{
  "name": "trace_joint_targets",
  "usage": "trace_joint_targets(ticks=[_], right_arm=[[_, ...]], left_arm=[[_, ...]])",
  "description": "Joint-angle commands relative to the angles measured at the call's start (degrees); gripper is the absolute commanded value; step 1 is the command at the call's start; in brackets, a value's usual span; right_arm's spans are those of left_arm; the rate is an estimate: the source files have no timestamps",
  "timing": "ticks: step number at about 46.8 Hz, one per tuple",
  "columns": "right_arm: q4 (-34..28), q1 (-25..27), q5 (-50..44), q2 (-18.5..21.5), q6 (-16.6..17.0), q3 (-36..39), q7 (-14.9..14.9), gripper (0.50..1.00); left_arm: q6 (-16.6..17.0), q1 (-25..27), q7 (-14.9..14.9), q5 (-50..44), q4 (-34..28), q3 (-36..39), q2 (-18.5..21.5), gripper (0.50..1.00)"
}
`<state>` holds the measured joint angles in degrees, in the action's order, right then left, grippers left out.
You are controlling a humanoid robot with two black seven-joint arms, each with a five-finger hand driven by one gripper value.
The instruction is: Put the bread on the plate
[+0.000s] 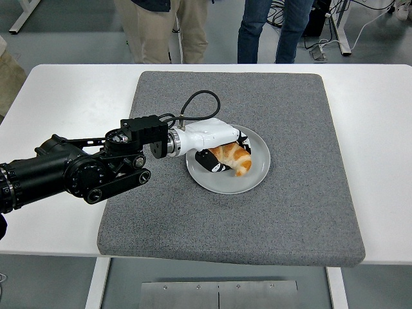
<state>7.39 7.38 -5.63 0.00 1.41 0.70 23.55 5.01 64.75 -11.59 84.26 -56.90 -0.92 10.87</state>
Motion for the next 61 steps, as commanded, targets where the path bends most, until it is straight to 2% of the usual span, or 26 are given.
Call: trace_joint_targets(ticks=[1,2,3,5,7,23,42,53,61], right_arm=[[0.0,0.0,0.0,0.0,0.0,0.0,0.0,1.0],[0.1,0.0,0.0,0.0,0.0,0.0,0.0,1.0],[0.1,0.0,0.0,0.0,0.0,0.0,0.0,1.0],[0.1,0.0,0.0,0.0,0.0,0.0,0.0,1.0],[0.0,0.0,0.0,0.0,0.0,0.0,0.0,1.0],[0.0,0.0,0.0,0.0,0.0,0.0,0.0,1.0],[0.1,0.0,0.0,0.0,0.0,0.0,0.0,1.0],[0.1,0.0,0.0,0.0,0.0,0.0,0.0,1.0],[0.0,0.0,0.0,0.0,0.0,0.0,0.0,1.0]], left_arm=[[-0.1,0.0,0.7,-1.0,-0.1,-0.2,0.2,0.701],[-0.1,0.0,0.9,-1.3,-0.1,-0.2,0.2,0.798],[-0.1,0.0,1.0,-1.6,-0.1,-0.2,0.2,0.859],[-0.4,0.1,1.6,-2.5,-0.4,-0.2,0.4,0.896],[-0.9,0.2,2.1,-3.6,-0.6,-0.2,0.9,0.966],[-1.8,1.1,2.5,-7.2,-1.2,-0.9,2.6,0.969],[-2.9,8.1,2.5,-32.3,-1.9,-1.8,5.2,0.971],[-3.4,8.5,2.4,-37.9,-1.5,-9.7,8.5,0.969],[-4.4,8.1,2.6,-44.6,0.3,-16.2,8.9,0.971]])
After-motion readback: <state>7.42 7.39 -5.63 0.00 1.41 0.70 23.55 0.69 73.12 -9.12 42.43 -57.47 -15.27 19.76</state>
